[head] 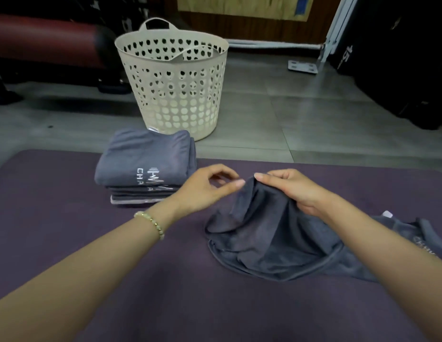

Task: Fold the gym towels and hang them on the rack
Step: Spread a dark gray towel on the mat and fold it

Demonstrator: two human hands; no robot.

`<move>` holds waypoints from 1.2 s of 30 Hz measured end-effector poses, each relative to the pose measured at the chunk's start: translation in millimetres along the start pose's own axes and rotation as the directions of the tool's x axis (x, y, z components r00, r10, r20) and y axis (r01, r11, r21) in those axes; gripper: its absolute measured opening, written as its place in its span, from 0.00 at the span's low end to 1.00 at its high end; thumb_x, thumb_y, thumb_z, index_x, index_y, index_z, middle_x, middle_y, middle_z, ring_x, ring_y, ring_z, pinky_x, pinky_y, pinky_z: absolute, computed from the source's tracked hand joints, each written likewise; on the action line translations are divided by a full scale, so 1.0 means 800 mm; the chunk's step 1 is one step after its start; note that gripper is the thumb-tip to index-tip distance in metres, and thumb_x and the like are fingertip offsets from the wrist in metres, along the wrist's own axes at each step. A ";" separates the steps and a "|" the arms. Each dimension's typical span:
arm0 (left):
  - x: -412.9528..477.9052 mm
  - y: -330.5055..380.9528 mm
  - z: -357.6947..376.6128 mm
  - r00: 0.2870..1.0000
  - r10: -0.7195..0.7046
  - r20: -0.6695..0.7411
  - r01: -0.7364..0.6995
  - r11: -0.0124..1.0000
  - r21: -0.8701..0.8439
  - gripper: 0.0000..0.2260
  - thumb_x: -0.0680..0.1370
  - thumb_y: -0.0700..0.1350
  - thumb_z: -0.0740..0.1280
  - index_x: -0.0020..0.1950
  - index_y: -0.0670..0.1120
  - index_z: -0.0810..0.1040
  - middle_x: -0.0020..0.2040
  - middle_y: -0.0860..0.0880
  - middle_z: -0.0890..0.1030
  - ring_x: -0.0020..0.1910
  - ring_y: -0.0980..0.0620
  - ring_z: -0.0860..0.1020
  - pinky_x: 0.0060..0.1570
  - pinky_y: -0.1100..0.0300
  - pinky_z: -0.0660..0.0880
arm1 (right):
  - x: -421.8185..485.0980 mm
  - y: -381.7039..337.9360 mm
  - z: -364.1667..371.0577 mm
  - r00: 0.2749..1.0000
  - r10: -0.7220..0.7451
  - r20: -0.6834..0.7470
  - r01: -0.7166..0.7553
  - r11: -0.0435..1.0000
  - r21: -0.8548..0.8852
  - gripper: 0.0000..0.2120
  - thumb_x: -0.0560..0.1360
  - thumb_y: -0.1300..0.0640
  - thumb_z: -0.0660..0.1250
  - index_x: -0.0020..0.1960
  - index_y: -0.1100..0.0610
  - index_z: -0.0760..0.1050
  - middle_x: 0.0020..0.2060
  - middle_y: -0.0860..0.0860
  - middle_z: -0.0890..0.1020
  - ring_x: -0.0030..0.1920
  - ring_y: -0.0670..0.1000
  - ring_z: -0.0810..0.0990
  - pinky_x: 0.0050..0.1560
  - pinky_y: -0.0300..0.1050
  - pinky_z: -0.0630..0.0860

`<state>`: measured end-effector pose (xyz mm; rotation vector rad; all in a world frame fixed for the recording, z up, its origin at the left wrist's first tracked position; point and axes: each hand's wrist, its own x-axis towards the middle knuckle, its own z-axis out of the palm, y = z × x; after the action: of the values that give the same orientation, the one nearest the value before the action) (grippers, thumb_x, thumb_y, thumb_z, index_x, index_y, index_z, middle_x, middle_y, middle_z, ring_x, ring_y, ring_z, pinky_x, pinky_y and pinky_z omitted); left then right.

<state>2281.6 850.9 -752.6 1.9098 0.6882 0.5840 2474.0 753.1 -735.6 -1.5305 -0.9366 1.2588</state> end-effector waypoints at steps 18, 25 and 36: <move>0.052 0.043 -0.002 0.904 -0.407 -0.128 0.226 0.712 -0.664 0.12 0.80 0.50 0.62 0.55 0.41 0.77 0.47 0.48 0.82 0.47 0.54 0.80 0.46 0.66 0.78 | -0.051 0.010 -0.095 0.982 0.190 -0.005 -0.187 0.957 -0.223 0.28 0.61 0.43 0.79 0.52 0.61 0.82 0.49 0.57 0.85 0.51 0.57 0.84 0.56 0.50 0.78; 0.116 0.078 -0.011 0.883 -0.378 -0.279 0.194 0.834 -0.516 0.13 0.81 0.53 0.60 0.55 0.44 0.74 0.42 0.52 0.78 0.43 0.55 0.77 0.38 0.67 0.74 | -0.107 -0.015 -0.177 0.955 0.214 -0.207 -0.267 0.923 -0.278 0.37 0.52 0.33 0.78 0.52 0.57 0.84 0.49 0.55 0.85 0.51 0.54 0.84 0.54 0.49 0.78; 0.198 0.155 -0.023 0.969 -0.180 -0.167 0.102 0.913 -0.396 0.16 0.82 0.53 0.57 0.57 0.42 0.76 0.45 0.48 0.80 0.49 0.48 0.79 0.46 0.60 0.76 | -0.151 -0.125 -0.194 0.832 -0.032 -0.555 -0.161 0.941 -0.296 0.18 0.71 0.41 0.70 0.30 0.53 0.79 0.30 0.43 0.81 0.33 0.39 0.78 0.41 0.36 0.70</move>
<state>2410.0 927.0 -616.0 1.4348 0.7703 0.7650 2603.2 641.3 -596.3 -2.0617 -0.7288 0.6377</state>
